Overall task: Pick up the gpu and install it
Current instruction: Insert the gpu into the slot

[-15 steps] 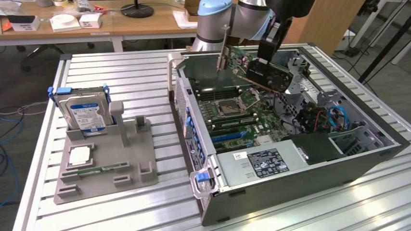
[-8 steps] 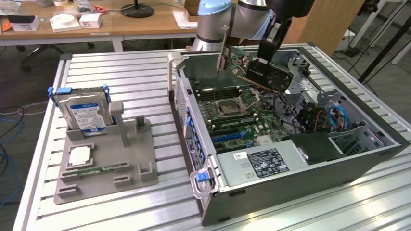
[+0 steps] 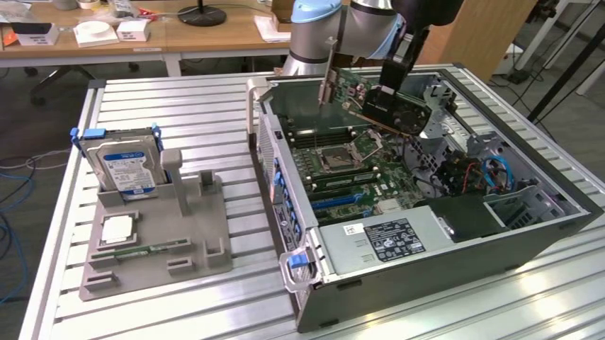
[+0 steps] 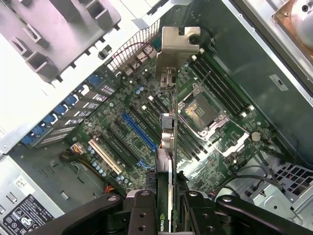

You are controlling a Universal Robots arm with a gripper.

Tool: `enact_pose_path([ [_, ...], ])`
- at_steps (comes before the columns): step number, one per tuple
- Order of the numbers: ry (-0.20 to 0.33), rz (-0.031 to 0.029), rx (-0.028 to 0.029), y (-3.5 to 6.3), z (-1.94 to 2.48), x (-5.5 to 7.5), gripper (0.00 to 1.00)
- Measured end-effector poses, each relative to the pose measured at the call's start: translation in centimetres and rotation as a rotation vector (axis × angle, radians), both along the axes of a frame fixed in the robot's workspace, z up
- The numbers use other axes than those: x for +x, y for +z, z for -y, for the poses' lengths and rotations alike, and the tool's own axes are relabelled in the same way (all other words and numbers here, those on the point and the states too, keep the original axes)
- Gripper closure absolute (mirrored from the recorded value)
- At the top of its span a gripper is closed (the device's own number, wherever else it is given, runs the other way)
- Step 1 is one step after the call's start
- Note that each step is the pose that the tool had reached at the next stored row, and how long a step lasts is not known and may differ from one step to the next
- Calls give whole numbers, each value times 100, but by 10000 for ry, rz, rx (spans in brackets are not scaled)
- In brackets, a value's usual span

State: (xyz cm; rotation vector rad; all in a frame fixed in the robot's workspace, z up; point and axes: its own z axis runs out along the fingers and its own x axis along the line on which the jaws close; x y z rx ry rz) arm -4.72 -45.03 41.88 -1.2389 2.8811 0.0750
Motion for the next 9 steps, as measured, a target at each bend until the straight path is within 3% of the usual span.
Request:
enact_pose_path([
  [9, 160, 0, 0, 0, 0, 0, 74],
])
